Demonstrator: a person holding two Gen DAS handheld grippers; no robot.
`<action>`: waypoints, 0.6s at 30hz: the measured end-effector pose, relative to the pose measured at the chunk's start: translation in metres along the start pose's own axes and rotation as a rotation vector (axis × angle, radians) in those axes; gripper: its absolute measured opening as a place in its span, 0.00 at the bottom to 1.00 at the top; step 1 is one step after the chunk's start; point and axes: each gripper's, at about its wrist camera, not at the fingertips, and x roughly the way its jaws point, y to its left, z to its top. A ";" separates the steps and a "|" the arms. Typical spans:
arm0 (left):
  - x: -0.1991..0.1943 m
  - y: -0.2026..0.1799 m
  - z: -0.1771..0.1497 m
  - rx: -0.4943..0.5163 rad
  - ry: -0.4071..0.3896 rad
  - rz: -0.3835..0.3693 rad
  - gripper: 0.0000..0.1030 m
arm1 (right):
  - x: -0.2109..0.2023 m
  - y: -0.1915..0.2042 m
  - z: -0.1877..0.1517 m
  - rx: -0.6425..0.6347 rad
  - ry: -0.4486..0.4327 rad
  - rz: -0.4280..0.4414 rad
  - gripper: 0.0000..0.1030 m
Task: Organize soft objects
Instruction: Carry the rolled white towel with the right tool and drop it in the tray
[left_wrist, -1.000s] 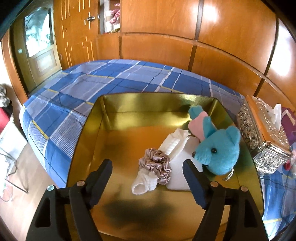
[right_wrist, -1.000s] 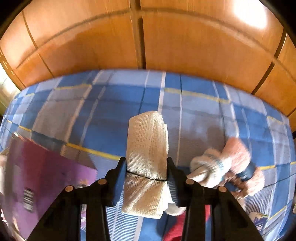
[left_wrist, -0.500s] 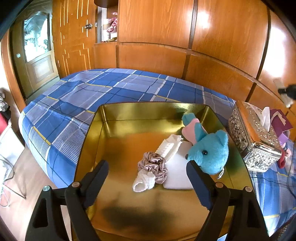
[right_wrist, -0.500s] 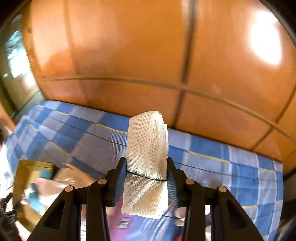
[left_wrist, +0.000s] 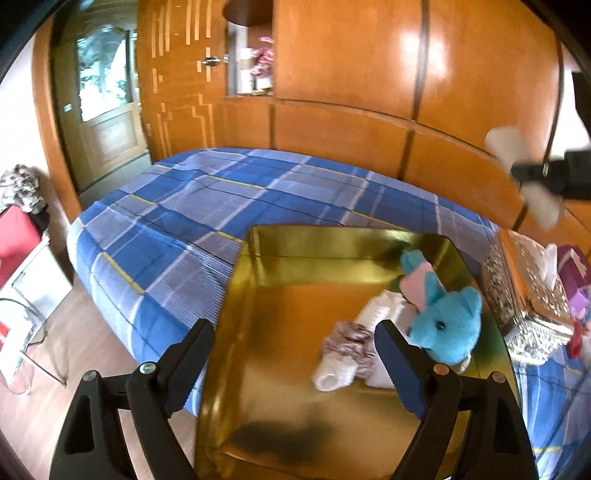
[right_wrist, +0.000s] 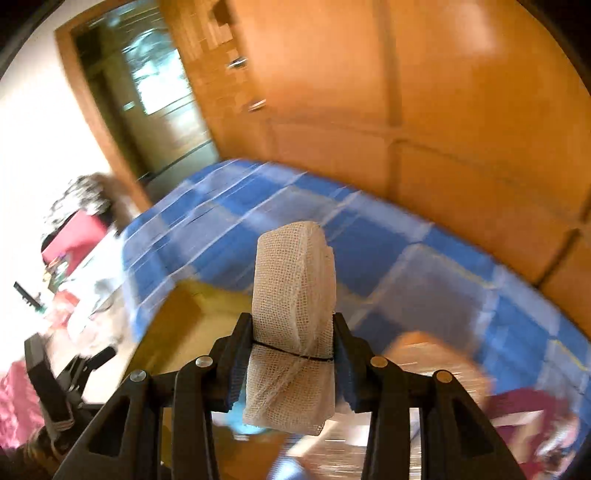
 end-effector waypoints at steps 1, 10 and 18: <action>-0.002 0.005 0.001 -0.015 -0.009 0.011 0.87 | 0.010 0.008 -0.004 -0.001 0.018 0.018 0.40; -0.002 0.025 0.006 -0.062 -0.023 0.046 0.88 | 0.095 0.048 -0.018 0.133 0.111 0.112 0.42; 0.002 0.026 0.005 -0.059 -0.017 0.039 0.94 | 0.103 0.044 -0.027 0.197 0.123 0.140 0.71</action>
